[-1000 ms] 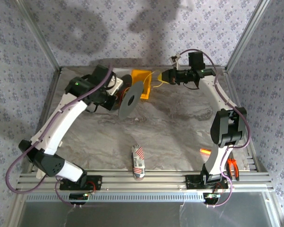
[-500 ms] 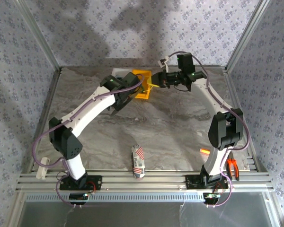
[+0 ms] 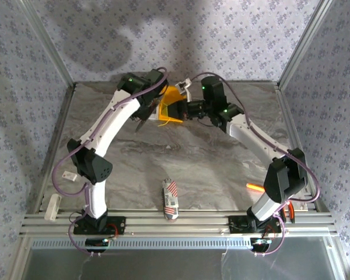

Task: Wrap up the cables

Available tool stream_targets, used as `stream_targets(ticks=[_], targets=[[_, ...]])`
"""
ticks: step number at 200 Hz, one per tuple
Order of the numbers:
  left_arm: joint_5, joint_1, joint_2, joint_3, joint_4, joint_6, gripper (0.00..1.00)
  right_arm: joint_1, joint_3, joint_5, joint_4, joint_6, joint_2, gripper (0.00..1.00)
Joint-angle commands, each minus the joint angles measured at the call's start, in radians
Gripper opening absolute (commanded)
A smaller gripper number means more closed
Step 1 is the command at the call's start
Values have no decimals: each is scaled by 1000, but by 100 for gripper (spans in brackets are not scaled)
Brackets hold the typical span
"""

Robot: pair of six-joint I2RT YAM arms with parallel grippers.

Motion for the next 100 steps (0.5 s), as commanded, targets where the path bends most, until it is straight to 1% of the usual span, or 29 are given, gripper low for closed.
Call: stream_targets(ticks=[1, 37, 61, 92, 100], targets=[[47, 34, 20, 44, 27, -71, 0, 70, -26, 12, 126, 51, -46, 0], [127, 68, 16, 54, 115, -98, 0, 169, -22, 90, 124, 28, 8, 0], [195, 96, -27, 17, 215, -115, 0, 221, -25, 155, 115, 9, 39, 0], [278, 155, -111, -47, 347, -156, 0, 269, -19, 281, 9, -57, 51, 0], [296, 173, -136, -68, 380, -168, 0, 280, -19, 325, -28, -107, 50, 0]])
